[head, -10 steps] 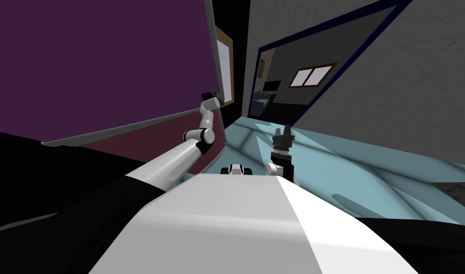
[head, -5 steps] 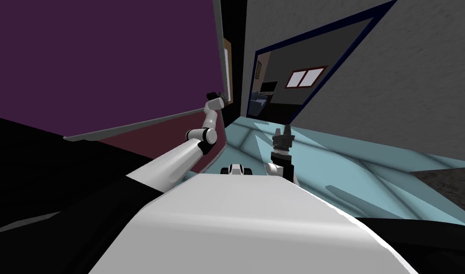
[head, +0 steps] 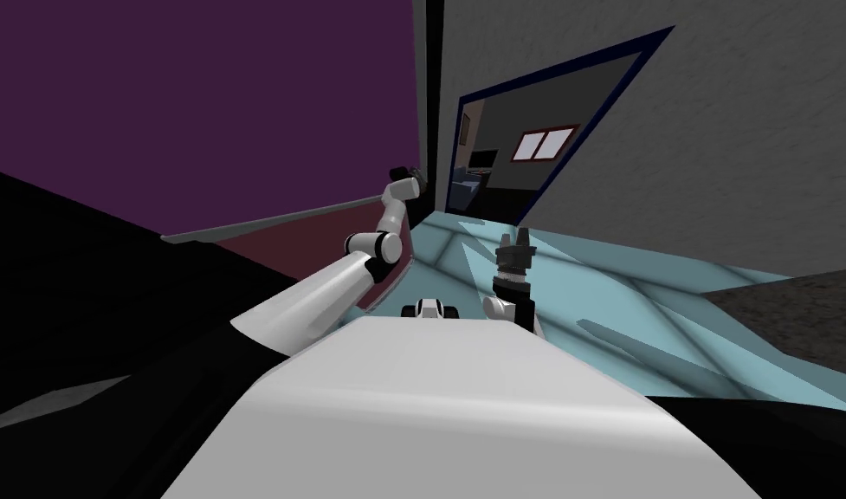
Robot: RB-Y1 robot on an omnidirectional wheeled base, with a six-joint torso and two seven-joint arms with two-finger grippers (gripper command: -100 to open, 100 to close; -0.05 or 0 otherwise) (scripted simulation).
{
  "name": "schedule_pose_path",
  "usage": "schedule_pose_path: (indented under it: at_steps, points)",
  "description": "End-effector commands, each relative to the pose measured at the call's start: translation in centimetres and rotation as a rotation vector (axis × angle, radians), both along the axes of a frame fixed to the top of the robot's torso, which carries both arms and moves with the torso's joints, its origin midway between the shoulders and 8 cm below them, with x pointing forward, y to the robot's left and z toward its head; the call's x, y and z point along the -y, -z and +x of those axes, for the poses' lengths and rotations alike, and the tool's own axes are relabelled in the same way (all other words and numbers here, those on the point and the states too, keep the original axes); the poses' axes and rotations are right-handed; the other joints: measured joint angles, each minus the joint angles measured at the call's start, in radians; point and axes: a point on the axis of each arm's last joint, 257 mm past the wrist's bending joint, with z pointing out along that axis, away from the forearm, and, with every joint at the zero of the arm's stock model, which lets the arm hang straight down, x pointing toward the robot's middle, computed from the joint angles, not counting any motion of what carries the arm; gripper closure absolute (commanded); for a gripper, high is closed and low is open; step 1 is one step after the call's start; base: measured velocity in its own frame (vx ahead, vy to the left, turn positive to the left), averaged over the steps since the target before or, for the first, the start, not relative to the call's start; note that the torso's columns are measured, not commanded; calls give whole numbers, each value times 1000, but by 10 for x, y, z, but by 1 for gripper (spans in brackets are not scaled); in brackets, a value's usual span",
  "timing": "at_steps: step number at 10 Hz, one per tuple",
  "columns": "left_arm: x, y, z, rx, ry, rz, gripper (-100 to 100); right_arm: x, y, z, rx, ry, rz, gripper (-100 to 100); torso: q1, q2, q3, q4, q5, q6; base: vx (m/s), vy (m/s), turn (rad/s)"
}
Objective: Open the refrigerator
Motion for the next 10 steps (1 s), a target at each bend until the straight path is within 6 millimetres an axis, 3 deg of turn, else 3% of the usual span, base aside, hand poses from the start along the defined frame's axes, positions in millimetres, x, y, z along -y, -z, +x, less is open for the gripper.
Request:
schedule_pose_path:
  at_steps: [1,4,10]
  points:
    - [3,2,-2,-3,4,-1,100,0,0,0,0,0,0,0,1,-2,-1,0,1,-2,-17,-1,6]
    - [18,2,-5,-4,31,-1,100,0,0,0,0,0,0,0,3,6,3,-1,0,6,-169,109,-192]
    - [54,2,-16,-4,96,0,100,0,0,0,0,0,0,0,6,0,0,0,2,-2,-226,95,-200]
